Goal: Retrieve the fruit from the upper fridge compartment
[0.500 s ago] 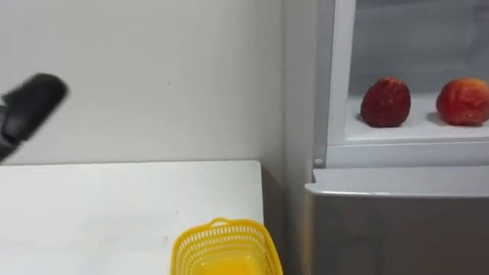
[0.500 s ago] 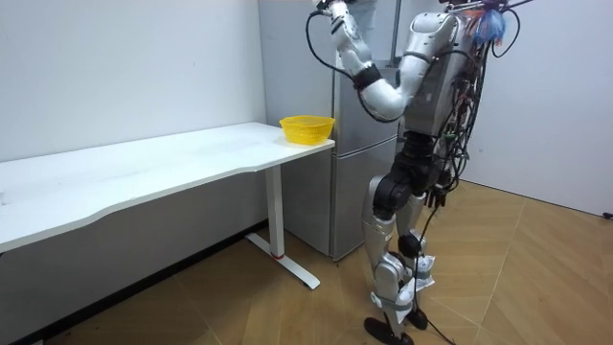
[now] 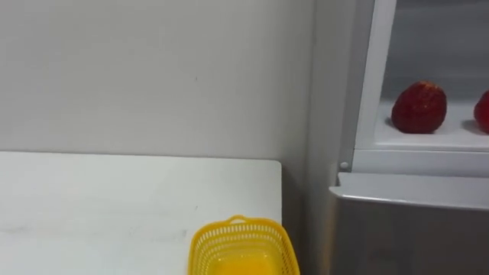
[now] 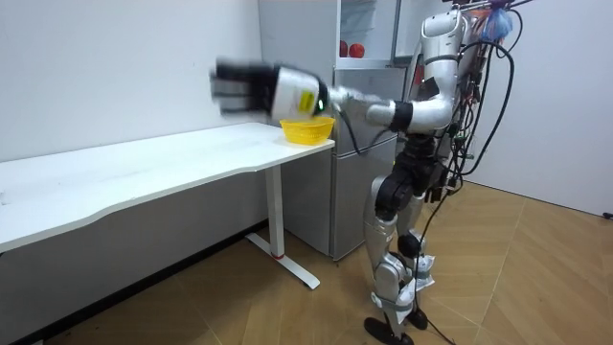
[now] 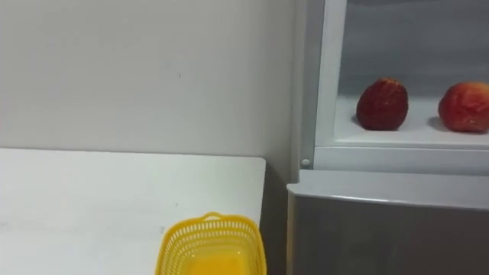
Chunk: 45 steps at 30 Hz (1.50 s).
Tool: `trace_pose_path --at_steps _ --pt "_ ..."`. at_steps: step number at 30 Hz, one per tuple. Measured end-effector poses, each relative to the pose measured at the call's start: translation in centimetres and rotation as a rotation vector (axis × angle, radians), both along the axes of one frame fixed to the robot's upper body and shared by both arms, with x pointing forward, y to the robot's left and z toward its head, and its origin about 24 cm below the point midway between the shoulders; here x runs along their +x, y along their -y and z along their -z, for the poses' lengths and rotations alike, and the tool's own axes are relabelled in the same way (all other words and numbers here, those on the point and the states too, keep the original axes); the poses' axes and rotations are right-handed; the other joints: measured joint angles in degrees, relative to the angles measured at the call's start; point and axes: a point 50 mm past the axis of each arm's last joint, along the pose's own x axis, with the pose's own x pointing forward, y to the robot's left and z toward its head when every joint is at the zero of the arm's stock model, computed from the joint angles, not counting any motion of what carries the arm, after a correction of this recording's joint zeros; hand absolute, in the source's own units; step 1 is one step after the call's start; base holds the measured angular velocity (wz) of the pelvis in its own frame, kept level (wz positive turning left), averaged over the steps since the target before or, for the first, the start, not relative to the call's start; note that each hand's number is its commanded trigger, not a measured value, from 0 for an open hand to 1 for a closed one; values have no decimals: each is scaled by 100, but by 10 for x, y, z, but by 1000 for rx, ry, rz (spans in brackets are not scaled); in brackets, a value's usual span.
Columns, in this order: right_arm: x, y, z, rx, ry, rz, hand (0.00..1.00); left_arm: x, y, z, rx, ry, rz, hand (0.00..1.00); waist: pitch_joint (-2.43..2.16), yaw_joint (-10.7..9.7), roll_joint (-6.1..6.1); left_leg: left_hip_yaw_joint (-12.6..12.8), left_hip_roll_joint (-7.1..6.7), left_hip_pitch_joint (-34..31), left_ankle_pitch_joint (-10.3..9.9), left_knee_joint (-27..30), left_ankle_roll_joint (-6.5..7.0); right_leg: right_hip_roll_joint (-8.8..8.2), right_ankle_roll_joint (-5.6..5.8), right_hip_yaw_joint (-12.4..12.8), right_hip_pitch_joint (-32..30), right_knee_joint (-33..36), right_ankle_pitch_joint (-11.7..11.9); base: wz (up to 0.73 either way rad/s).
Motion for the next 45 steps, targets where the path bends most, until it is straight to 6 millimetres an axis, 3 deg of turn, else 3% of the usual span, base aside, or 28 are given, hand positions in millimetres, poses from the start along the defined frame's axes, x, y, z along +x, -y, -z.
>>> trace_pose_path --at_steps 2,3,4,5,7,10,13,15,22,27,35,38,45 --pt "2 0 0 -2 -10 -1 0 -10 2 29 -119 -60 -44 0 1 -38 2 -22 -5 -1 0 -3 0 -4 0 -12 2 -2 -1 0" --pt "4 0 0 0 -13 0 0 -18 8 53 -214 -122 -59 0 1 -46 7 -22 -6 10 0 -19 0 -4 1 -14 13 -13 -4 0" --pt "5 -2 1 9 -18 1 0 -27 18 79 -301 -224 -56 0 2 -42 12 -17 -5 28 0 -33 0 -2 0 -10 25 -19 -7 0" --pt "4 -4 2 12 -23 4 0 -32 25 92 -348 -281 -46 0 0 -56 5 -3 -3 35 -1 -36 -1 -1 1 -3 34 -24 -8 0" --pt "3 -12 4 30 -33 11 0 -59 57 136 -533 -497 27 0 -1 -80 -29 5 -3 67 -2 -89 -1 7 4 3 98 -91 -9 0" --pt "5 -17 6 55 -41 16 0 -87 88 165 -710 -636 92 0 -5 -141 -91 2 -1 78 -5 -111 0 7 5 -13 111 -112 -8 1" --pt "5 -17 6 59 -46 13 0 -110 101 175 -771 -787 188 0 10 -201 -103 30 7 132 -21 -97 -5 16 5 16 170 -126 -9 -3" --pt "9 -17 6 67 -43 8 0 -112 104 177 -768 -843 251 0 22 -262 -80 15 5 114 -22 -87 -4 11 5 2 164 -124 -9 5" --pt "11 -20 7 107 -56 -1 0 -91 117 184 -789 -910 512 0 24 -496 -68 39 11 124 -21 -108 -4 12 9 24 169 -99 -19 -1" --pt "6 -20 7 109 -88 14 0 -87 125 187 -811 -938 659 0 24 -637 -66 104 13 140 -21 -127 -4 19 10 79 153 -99 -19 -8" --pt "1 -25 8 135 -135 -9 0 -89 133 190 -769 -1132 912 0 20 -673 -102 276 26 153 -20 -144 -3 37 15 263 76 -87 -16 -12" --pt "1 -28 9 143 -133 -5 0 -92 133 190 -708 -1256 1004 0 40 -689 -166 281 26 229 -19 -173 -3 40 22 267 147 -102 -22 0" --pt "23 -27 9 93 -45 -1 0 -85 132 190 -582 -1445 1181 0 62 -685 -236 338 30 280 -26 -207 7 51 39 335 162 -102 -18 -3"
